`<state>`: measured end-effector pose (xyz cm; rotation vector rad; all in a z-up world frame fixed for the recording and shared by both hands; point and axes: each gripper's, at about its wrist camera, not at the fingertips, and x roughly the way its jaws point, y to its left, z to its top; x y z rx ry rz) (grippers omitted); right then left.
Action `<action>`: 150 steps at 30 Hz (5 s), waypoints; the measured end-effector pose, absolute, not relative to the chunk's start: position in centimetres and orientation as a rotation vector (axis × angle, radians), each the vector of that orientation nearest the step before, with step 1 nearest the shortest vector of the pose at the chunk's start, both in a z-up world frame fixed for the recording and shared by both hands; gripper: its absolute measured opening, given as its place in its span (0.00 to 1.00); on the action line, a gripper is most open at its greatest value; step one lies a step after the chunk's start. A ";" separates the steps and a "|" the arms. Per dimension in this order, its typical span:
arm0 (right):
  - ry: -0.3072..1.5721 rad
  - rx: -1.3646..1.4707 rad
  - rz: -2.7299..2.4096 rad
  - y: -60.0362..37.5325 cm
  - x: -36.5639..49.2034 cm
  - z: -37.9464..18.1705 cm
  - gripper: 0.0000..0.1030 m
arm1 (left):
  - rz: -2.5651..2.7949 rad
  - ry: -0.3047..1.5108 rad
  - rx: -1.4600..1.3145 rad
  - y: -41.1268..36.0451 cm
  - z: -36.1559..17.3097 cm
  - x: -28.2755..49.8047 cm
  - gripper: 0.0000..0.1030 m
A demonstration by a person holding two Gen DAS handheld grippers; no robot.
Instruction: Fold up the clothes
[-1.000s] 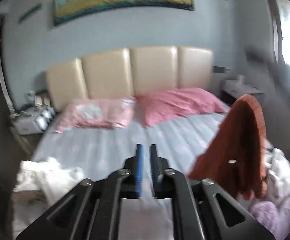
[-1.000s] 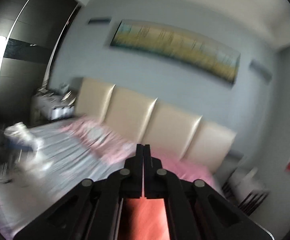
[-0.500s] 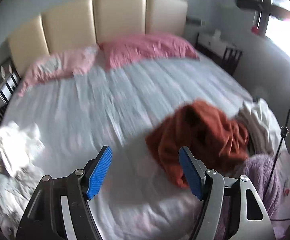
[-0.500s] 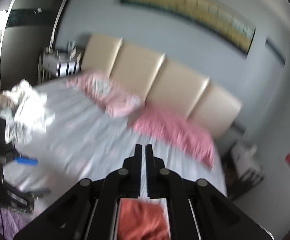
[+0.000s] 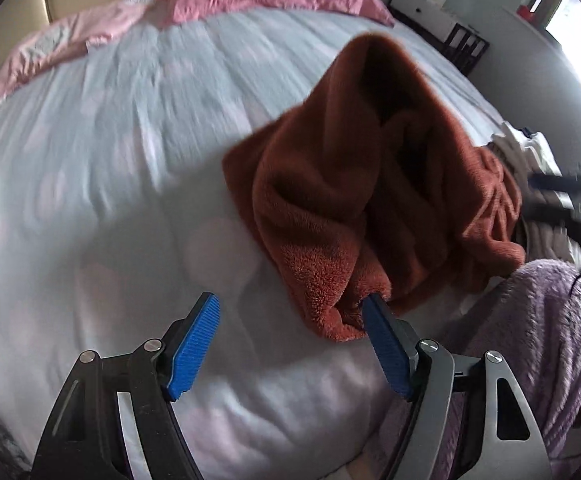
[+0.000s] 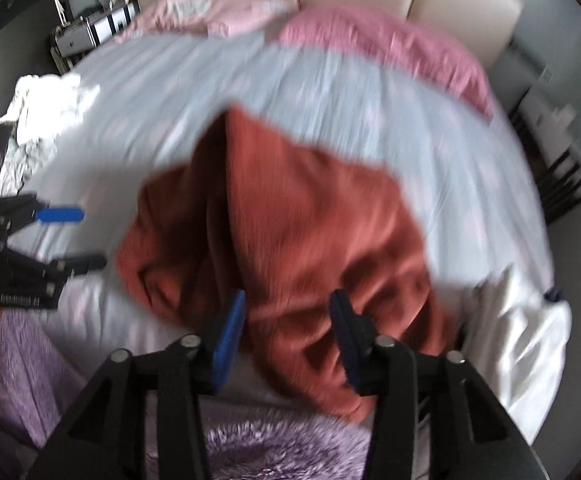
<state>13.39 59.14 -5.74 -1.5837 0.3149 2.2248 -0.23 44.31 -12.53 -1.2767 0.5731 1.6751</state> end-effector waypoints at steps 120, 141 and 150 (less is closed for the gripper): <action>0.108 -0.857 1.463 84.1 40.3 3.6 0.05 | 1.737 0.562 -0.921 50.5 -14.5 1.4 0.37; -0.100 -0.484 1.794 71.4 35.6 19.5 0.05 | 2.221 0.131 -0.587 32.9 8.6 -7.8 0.09; -0.268 -0.371 1.936 63.8 32.7 24.2 0.05 | 2.423 0.023 -0.437 19.2 17.5 -8.8 0.09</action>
